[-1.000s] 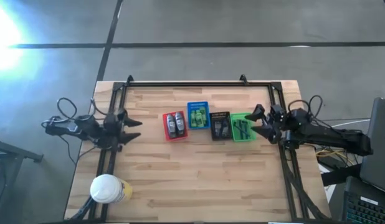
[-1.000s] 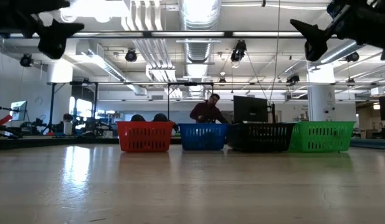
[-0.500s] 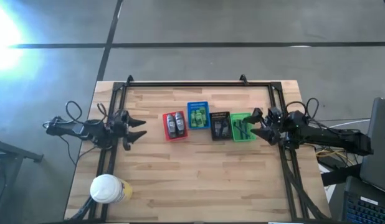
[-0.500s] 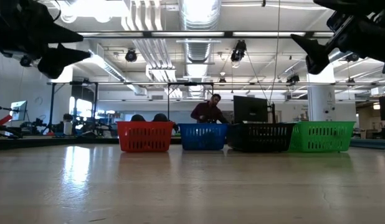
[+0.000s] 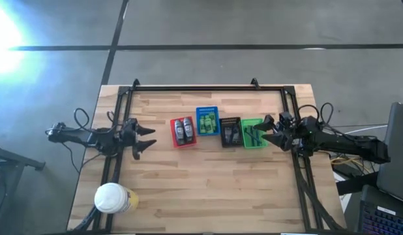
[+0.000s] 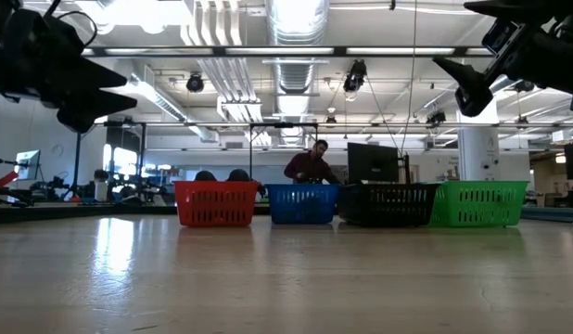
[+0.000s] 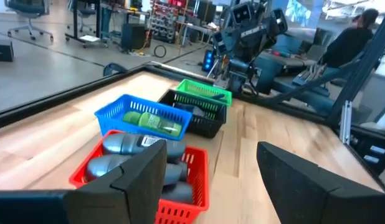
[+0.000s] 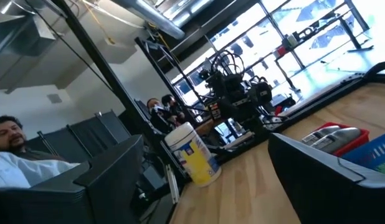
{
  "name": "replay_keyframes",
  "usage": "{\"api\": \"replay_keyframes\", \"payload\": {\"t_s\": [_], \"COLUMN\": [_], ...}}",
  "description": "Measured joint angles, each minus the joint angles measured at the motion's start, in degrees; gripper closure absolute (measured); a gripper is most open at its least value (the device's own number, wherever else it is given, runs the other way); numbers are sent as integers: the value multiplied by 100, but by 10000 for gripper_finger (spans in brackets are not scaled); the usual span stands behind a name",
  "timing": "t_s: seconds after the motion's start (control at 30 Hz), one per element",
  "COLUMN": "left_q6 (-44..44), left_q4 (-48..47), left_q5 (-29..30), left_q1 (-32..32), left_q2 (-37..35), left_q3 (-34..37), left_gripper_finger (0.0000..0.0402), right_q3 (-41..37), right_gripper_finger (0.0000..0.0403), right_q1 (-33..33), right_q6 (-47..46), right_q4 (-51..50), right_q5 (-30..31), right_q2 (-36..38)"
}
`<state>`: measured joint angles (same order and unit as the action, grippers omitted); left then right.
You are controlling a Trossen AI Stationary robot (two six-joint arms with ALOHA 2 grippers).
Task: Pick & Place Travel size toiletries
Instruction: Return to Home Position
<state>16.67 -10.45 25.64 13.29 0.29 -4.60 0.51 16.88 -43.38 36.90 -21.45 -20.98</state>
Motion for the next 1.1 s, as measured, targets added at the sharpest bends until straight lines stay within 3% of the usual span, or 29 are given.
{"api": "replay_keyframes", "payload": {"t_s": [0.27,0.77,1.1], "left_q6": [10,8,4], "left_q4": [1447,1538,1487], "left_q5": [-8,-26,-26], "left_q1": [-249,-1159,-1396], "left_q2": [-21,-21,-15], "left_q3": [414,420,417], "left_gripper_finger": [147,147,147], "right_q3": [0,0,0], "right_gripper_finger": [88,124,144], "right_q1": [0,-2,-11], "right_q6": [4,3,3], "right_q4": [-200,-1439,-1316], "right_q5": [2,6,42], "right_q2": [229,2032,2097]}}
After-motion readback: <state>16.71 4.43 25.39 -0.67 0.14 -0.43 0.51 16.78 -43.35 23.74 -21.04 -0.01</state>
